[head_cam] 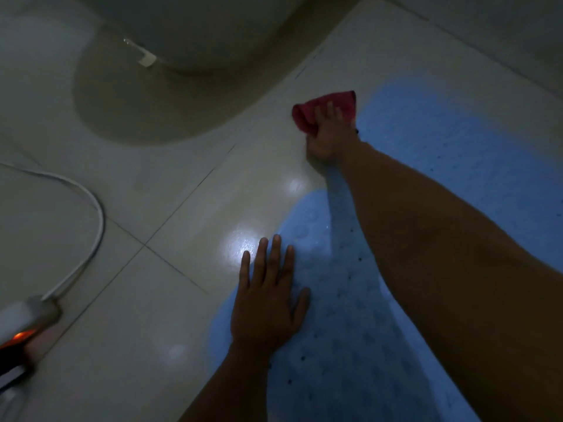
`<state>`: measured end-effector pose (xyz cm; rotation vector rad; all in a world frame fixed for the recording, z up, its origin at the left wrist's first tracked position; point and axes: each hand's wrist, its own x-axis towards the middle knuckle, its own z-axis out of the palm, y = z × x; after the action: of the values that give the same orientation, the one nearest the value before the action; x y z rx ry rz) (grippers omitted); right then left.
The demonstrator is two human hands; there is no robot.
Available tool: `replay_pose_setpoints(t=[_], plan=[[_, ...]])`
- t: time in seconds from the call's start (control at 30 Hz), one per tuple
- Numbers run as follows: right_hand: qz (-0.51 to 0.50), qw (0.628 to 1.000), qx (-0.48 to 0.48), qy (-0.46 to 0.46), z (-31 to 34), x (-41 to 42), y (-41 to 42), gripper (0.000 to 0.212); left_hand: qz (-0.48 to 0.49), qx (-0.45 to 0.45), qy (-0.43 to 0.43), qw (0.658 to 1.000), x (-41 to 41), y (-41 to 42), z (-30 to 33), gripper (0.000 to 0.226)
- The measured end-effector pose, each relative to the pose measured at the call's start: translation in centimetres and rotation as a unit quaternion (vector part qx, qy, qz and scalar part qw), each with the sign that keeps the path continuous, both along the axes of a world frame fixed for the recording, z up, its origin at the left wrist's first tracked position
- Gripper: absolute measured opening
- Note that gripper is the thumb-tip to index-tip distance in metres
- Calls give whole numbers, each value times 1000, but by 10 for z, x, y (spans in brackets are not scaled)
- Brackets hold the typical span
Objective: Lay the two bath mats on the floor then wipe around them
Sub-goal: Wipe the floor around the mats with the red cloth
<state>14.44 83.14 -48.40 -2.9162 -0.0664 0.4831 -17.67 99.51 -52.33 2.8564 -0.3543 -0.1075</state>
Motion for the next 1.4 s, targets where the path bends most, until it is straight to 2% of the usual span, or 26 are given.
replay_pose_setpoints(t=[0.2, 0.4, 0.53, 0.63, 0.77, 0.83, 0.9, 0.97, 1.0, 1.07, 1.13, 1.27, 1.33, 1.4], plan=[[13, 1000, -7, -25, -10, -20, 7, 70, 6, -2, 5, 1000, -4, 3, -1, 78], [59, 996, 2, -62, -17, -89, 42, 73, 6, -1, -3, 1000, -5, 2, -1, 77], [98, 995, 12, 14, -6, -133, 66, 76, 6, -39, 24, 999, -4, 3, 3, 73], [138, 987, 29, 76, 6, -167, 83, 76, 56, -108, 23, 992, -4, 20, 19, 47], [149, 979, 66, 121, 26, -212, 120, 73, 168, -72, 2, 983, -13, 87, 73, 39], [135, 962, 144, 190, 46, -245, 143, 56, 214, -62, 2, 975, -14, 120, 106, 35], [75, 921, 244, 293, 80, -279, 158, 33, 278, -91, 12, 956, -15, 145, 141, 35], [36, 895, 275, 350, 129, -303, 157, 23, 348, -173, 46, 920, -19, 160, 184, 31], [25, 893, 274, 356, 157, -310, 152, 26, 368, -212, 71, 903, -21, 163, 211, 27], [12, 899, 278, 337, 218, -321, 140, 45, 373, -263, 143, 878, -28, 160, 265, 25], [-18, 889, 304, 342, 289, -332, 128, 51, 348, -278, 214, 869, -40, 152, 324, 27], [-72, 904, 290, 306, 453, -344, 88, 28, 280, -304, 313, 855, -52, 121, 466, 38], [-117, 904, 309, 271, 524, -350, 65, 30, 220, -303, 342, 862, -55, 104, 531, 46], [-167, 889, 350, 242, 600, -363, 38, 27, 137, -298, 388, 862, -57, 82, 607, 57]])
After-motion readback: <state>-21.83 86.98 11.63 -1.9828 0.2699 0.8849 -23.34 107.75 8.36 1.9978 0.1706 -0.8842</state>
